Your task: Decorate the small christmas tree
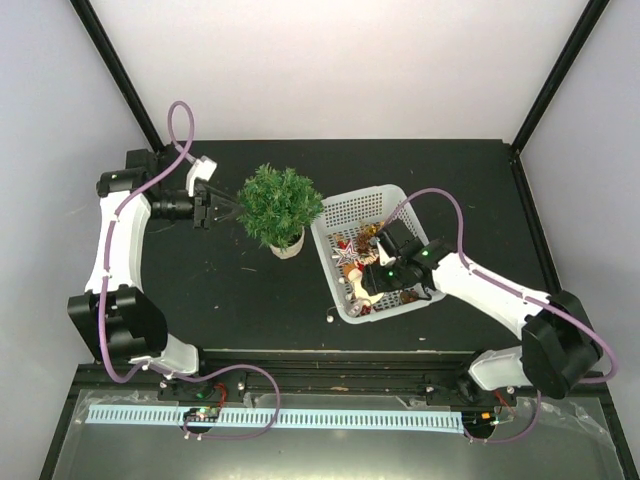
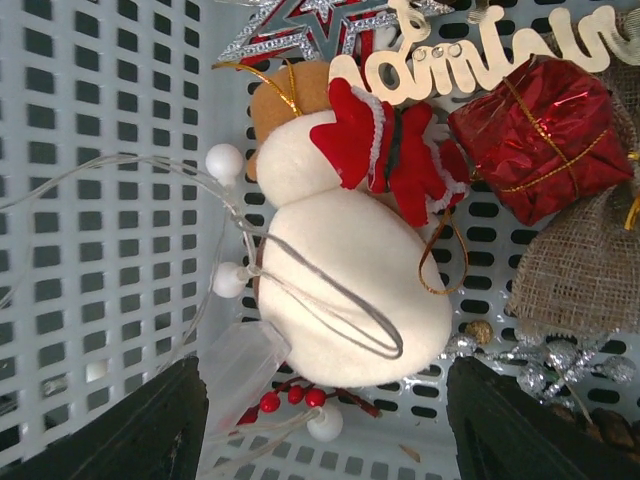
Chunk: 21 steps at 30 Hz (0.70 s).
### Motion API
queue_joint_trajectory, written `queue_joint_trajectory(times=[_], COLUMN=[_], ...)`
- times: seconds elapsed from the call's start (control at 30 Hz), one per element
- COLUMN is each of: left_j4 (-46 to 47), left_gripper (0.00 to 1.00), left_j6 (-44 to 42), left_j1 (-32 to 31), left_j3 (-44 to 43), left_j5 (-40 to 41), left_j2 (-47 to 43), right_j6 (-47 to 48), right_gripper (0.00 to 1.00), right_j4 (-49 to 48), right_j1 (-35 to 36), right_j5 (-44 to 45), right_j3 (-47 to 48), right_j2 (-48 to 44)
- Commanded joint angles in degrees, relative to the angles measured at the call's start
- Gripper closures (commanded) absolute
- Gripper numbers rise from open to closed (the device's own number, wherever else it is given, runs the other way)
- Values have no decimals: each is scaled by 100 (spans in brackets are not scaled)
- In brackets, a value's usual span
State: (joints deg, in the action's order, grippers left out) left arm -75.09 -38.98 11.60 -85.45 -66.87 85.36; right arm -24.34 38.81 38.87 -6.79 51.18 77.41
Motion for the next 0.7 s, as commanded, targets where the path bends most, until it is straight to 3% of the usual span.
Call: queue_joint_trajectory(times=[0.0,0.17,0.23,0.3,0.37,0.4,0.67], left_j4=[-318,-335,-378,-438,-485,-491,-239], left_gripper=[36,36,36,36,35,36,34], left_j6=[-485,-576,-644,-705,-733,-732,-407], left_j1=[36,50,61,83,109,122,133], left_j3=[155,352,391,392,369,349,286], left_j5=[-196,-208,-212,-212,-188,-168,-51], left_j2=[-212,-274,-291,-326,-402,-451,-1155], right_j6=[60,73,78,79,88,81,19], right_gripper=[33,34,40,63,94,98,99], right_j4=[-347,-631,-741,-765,-684,-608,312], right_j1=[31,30,33,27,33,32,31], right_j5=[-62,-174,-180,-111,-72,-5,451], right_j3=[-17,48,55,79,109,127,746], right_j2=[282,649,792,884,800,691,-577])
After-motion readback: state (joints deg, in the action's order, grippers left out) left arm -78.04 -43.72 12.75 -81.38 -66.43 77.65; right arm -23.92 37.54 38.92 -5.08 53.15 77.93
